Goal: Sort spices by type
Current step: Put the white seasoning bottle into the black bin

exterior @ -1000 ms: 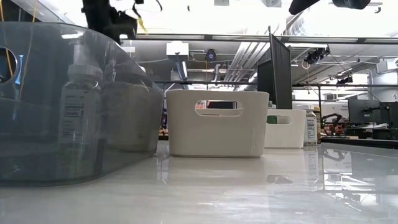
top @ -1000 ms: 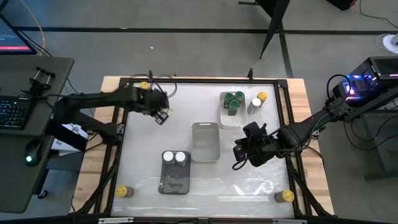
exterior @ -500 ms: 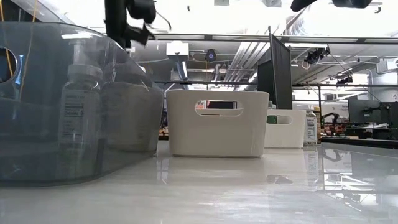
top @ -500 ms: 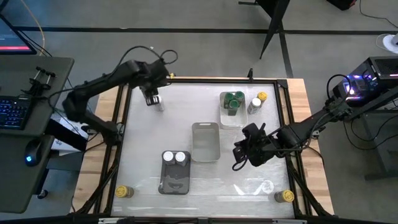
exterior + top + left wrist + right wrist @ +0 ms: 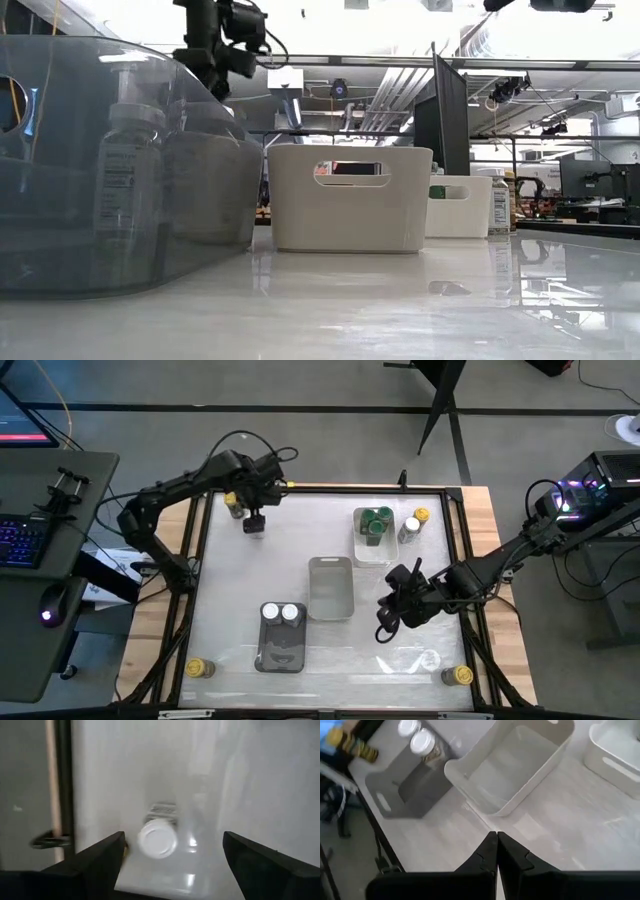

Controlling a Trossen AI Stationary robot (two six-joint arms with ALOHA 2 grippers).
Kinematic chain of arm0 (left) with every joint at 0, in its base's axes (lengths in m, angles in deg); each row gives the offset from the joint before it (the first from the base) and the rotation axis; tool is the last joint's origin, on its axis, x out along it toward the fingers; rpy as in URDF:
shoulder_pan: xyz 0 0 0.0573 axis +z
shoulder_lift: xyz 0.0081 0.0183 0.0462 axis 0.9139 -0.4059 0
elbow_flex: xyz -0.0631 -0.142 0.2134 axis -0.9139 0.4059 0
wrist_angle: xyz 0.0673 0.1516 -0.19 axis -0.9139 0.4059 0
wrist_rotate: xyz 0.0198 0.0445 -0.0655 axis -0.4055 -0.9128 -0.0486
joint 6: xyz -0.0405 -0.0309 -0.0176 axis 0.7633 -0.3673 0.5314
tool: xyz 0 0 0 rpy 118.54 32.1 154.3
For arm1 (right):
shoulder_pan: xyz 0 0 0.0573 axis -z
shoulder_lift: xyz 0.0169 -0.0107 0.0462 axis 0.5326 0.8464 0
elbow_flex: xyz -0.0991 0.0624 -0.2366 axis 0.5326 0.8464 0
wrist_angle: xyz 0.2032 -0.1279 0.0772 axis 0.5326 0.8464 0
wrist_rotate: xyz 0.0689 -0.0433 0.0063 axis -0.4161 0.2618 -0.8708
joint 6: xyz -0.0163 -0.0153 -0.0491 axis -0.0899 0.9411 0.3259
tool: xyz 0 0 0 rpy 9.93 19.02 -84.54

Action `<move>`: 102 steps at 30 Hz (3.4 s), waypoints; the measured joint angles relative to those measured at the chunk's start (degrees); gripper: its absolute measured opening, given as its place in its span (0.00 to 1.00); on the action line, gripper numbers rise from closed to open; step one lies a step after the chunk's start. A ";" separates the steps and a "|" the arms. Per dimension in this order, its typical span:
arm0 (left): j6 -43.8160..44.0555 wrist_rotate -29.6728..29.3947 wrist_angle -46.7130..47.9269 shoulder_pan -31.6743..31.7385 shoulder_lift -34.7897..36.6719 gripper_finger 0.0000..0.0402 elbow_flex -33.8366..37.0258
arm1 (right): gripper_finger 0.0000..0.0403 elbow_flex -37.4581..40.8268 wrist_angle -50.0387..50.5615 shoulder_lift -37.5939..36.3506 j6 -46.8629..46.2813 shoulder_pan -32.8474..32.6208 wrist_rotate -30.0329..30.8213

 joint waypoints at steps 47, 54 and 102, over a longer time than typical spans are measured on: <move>-20.40 -1.17 -18.15 5.77 -2.74 0.81 20.94 | 0.00 0.02 -2.15 0.00 7.23 2.29 0.50; -19.10 -0.98 -19.21 5.77 -2.74 0.79 23.21 | 0.00 0.00 -2.14 0.00 5.98 2.30 1.09; 31.64 -2.33 -16.71 -34.33 11.38 0.41 5.09 | 0.00 0.00 22.43 0.00 -3.94 5.96 18.53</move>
